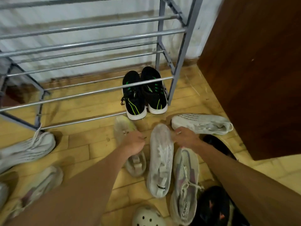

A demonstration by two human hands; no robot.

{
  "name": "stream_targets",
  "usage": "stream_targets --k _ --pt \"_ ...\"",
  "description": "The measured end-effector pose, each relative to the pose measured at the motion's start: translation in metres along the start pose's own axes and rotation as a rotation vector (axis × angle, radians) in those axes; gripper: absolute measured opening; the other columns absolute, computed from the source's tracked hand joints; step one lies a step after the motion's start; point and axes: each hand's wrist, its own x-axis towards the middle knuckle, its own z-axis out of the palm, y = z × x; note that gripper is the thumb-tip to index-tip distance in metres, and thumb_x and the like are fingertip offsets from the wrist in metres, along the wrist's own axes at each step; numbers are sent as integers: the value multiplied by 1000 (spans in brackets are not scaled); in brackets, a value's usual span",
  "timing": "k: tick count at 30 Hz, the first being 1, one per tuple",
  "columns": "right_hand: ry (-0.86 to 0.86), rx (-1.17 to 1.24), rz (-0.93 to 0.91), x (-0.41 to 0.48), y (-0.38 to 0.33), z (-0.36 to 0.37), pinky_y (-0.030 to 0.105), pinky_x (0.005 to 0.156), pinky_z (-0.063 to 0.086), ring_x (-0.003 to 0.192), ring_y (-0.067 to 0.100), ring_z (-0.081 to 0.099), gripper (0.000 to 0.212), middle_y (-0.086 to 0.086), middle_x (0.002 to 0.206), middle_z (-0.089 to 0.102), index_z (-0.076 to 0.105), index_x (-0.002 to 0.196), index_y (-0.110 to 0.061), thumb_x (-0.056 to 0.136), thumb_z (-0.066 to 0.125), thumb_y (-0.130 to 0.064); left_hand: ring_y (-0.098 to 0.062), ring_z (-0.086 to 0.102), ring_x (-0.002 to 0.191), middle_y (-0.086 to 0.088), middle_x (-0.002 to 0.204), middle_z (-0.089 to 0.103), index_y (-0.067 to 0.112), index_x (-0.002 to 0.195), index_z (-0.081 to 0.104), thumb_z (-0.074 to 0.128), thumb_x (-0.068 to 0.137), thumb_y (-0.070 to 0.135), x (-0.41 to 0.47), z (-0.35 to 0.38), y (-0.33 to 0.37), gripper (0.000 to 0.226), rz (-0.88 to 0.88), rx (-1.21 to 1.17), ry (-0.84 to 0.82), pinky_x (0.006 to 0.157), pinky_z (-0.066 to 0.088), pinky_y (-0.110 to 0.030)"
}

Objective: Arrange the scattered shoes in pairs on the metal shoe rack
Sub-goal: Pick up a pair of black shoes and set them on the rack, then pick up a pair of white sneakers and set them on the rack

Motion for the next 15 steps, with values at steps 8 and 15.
stream_targets --k 8,15 --pt "-137 -11 94 -39 28 35 30 52 57 63 21 66 37 19 103 66 44 121 -6 89 60 -13 -27 57 117 -8 127 59 14 135 46 51 90 21 -37 59 -12 45 -17 105 -130 99 47 -39" --pt "-103 -297 105 -38 24 61 36 63 57 86 32 71 52 21 113 65 38 137 4 90 50 -16 -22 53 112 -12 142 44 10 143 34 51 89 31 -29 65 -40 60 -40 158 -98 91 46 -31"
